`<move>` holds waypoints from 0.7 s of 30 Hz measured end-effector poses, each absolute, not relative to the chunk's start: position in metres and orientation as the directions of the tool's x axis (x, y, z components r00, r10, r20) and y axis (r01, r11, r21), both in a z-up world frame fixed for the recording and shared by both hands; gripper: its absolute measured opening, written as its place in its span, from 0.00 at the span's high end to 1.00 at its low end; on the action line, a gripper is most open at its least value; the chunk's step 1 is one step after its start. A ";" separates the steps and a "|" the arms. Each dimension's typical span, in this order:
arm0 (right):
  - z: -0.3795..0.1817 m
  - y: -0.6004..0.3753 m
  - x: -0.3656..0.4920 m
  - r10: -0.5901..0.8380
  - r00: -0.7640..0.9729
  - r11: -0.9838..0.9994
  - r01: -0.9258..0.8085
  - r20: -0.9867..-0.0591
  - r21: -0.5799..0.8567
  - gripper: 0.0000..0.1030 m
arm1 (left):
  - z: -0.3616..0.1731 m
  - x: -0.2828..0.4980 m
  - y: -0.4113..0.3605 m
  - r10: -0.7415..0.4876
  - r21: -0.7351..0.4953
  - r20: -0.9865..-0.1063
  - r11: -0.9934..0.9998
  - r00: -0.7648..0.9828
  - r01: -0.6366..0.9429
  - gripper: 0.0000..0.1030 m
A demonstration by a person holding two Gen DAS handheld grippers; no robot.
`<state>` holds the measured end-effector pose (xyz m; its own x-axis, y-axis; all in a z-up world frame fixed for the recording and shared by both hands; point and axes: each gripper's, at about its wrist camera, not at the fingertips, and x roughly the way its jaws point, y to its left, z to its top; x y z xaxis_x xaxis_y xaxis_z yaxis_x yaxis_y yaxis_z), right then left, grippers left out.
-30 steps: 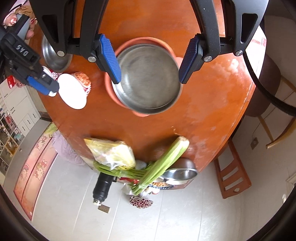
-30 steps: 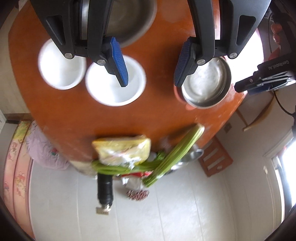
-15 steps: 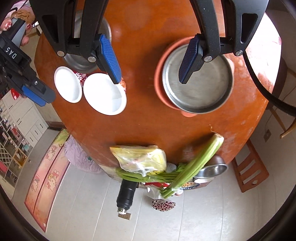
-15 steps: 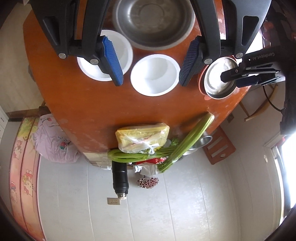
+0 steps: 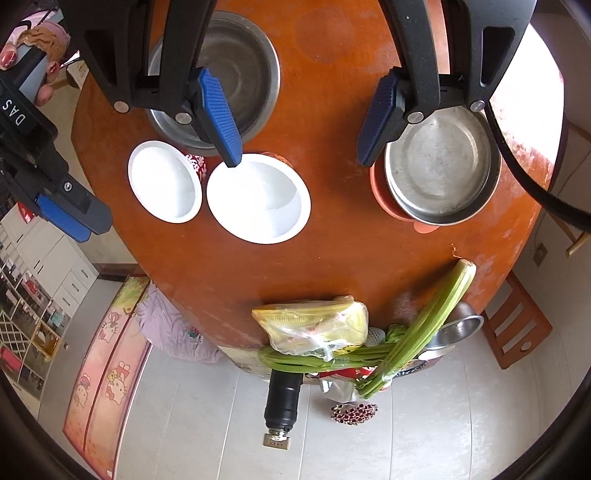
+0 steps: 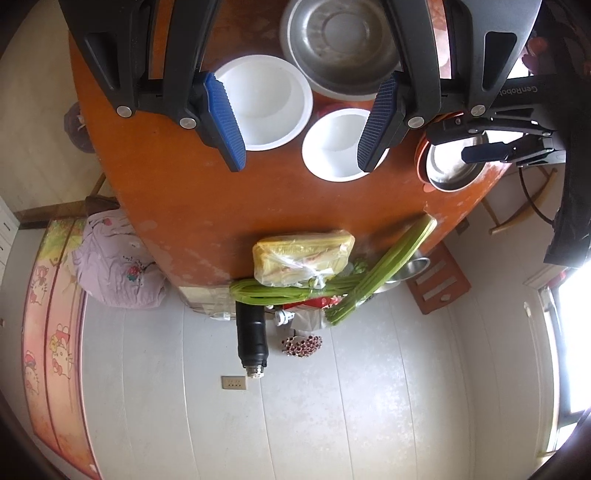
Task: Organize plates and bowls
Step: 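Move the right gripper to the rim of the deep steel bowl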
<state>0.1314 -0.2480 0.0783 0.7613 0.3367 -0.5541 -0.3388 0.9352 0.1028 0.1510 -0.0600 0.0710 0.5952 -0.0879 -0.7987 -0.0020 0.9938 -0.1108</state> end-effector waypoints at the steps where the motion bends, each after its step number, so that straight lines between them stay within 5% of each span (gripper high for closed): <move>1: 0.078 -0.250 0.131 0.339 0.761 0.935 -0.340 -0.553 0.105 0.37 | 0.071 0.150 -0.063 -0.082 -0.102 -0.803 0.995 0.590 -0.001 0.38; 21: 0.033 -0.270 0.125 0.373 0.646 0.922 -0.336 -0.666 0.191 0.37 | 0.035 0.147 -0.101 -0.109 -0.078 -0.859 0.994 0.500 0.082 0.38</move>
